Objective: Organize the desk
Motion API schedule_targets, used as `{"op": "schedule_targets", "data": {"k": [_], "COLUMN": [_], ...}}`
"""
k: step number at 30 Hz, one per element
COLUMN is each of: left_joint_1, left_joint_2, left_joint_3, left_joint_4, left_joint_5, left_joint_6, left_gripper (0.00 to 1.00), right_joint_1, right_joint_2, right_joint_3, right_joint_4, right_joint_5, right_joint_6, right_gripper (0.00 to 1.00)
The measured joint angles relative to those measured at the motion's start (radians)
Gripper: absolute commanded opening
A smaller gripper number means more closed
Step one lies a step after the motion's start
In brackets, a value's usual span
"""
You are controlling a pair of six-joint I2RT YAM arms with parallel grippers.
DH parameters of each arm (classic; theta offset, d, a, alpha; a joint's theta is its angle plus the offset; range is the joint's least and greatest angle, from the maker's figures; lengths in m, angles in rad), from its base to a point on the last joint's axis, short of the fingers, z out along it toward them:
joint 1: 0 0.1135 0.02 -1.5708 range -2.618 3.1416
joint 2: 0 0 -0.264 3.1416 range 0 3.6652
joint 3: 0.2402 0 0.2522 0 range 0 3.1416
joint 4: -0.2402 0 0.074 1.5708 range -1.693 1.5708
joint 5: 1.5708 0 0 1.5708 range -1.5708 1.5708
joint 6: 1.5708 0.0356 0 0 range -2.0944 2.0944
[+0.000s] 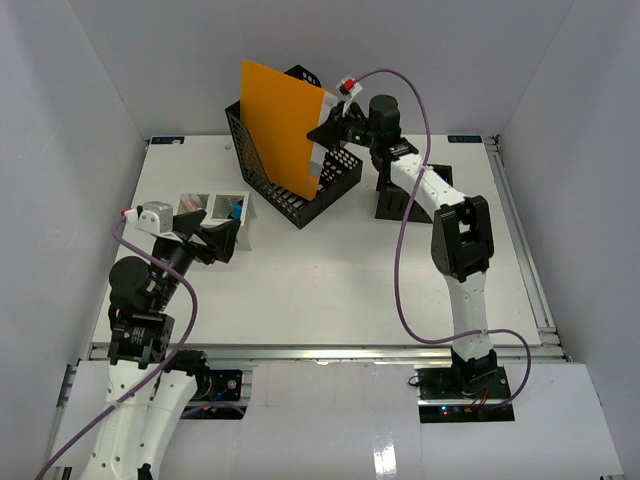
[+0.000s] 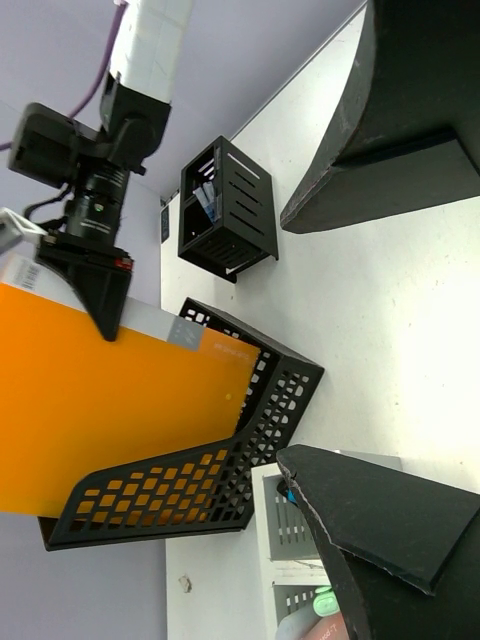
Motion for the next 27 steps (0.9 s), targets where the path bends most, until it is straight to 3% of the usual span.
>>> {"op": "schedule_targets", "data": {"k": [3, 10, 12, 21, 27], "left_joint_1": [0.000, 0.000, 0.000, 0.000, 0.000], "left_joint_2": [-0.006, -0.020, -0.020, 0.013, 0.030], "left_joint_3": [-0.005, -0.025, -0.038, -0.061, -0.049], "left_joint_4": [-0.001, -0.001, -0.005, -0.058, -0.136], "left_joint_5": [0.000, -0.002, -0.003, 0.001, -0.005], "left_joint_6": [0.000, -0.009, -0.020, -0.079, -0.120], "left_gripper": [0.98, 0.98, 0.98, 0.98, 0.98], "right_joint_1": [0.008, 0.028, 0.033, 0.042, 0.022], "right_joint_2": [-0.005, -0.088, -0.148, -0.433, -0.739], "right_joint_3": [-0.083, -0.242, -0.283, -0.388, -0.641], "right_joint_4": [0.018, 0.051, 0.044, -0.029, -0.099], "right_joint_5": [0.018, 0.043, 0.045, 0.083, 0.089], "right_joint_6": [-0.019, -0.114, -0.160, -0.317, -0.370], "right_gripper": [0.26, 0.81, 0.90, 0.90, 0.90]}}
